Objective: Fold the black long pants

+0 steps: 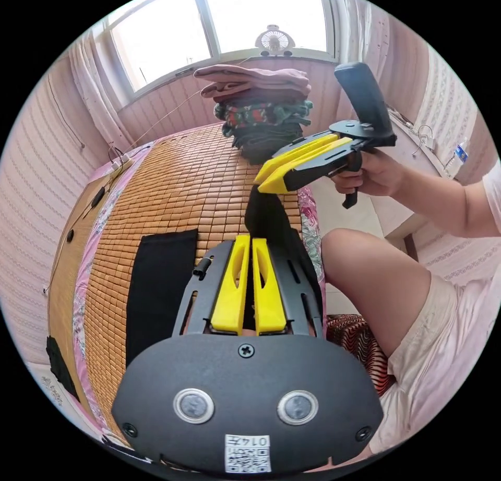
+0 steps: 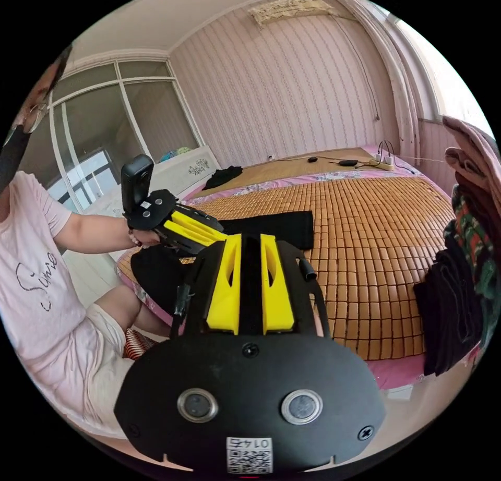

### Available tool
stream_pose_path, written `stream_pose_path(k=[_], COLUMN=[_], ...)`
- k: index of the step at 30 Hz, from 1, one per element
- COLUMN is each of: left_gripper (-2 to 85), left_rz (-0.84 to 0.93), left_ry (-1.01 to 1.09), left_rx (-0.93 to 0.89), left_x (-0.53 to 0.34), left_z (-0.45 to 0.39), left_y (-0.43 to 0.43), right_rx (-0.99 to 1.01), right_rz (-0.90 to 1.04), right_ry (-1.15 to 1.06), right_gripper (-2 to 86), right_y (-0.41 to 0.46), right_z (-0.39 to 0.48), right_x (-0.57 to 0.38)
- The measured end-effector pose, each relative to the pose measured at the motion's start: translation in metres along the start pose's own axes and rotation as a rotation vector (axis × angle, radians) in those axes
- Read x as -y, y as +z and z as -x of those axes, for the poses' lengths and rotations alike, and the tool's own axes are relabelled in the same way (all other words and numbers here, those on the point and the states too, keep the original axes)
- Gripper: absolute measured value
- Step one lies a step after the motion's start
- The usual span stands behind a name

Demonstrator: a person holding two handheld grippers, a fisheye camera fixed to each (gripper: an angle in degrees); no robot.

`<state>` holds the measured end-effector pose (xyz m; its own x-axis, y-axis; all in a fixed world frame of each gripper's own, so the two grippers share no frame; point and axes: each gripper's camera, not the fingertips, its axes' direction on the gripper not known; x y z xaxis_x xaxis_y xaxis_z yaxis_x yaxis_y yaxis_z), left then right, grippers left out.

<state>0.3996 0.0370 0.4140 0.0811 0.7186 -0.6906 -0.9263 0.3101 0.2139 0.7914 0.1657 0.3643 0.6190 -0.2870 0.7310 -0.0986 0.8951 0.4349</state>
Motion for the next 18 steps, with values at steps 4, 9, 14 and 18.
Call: stream_pose_path(k=[4, 9, 14, 18], left_gripper=[-0.9, -1.0, -1.0, -1.0], left_rz=[-0.036, -0.081, -0.139, -0.167], left_ry=[0.024, 0.026, 0.059, 0.068], left_rx=[-0.088, -0.128, -0.145, -0.129], left_x=[0.000, 0.004, 0.013, 0.014], left_z=[-0.008, -0.010, -0.018, -0.021], left_y=[-0.016, -0.036, -0.068, -0.084], right_rx=[0.036, 0.257, 0.426, 0.654], right_rz=[0.066, 0.095, 0.140, 0.015], right_ry=[0.022, 0.238, 0.164, 0.189], right_gripper=[20.3, 23.9, 23.8, 22.1], right_y=[-0.015, -0.010, -0.004, -0.005], right_z=[-0.030, -0.083, -0.091, -0.103], right_x=[-0.042, -0.100, -0.091, -0.076])
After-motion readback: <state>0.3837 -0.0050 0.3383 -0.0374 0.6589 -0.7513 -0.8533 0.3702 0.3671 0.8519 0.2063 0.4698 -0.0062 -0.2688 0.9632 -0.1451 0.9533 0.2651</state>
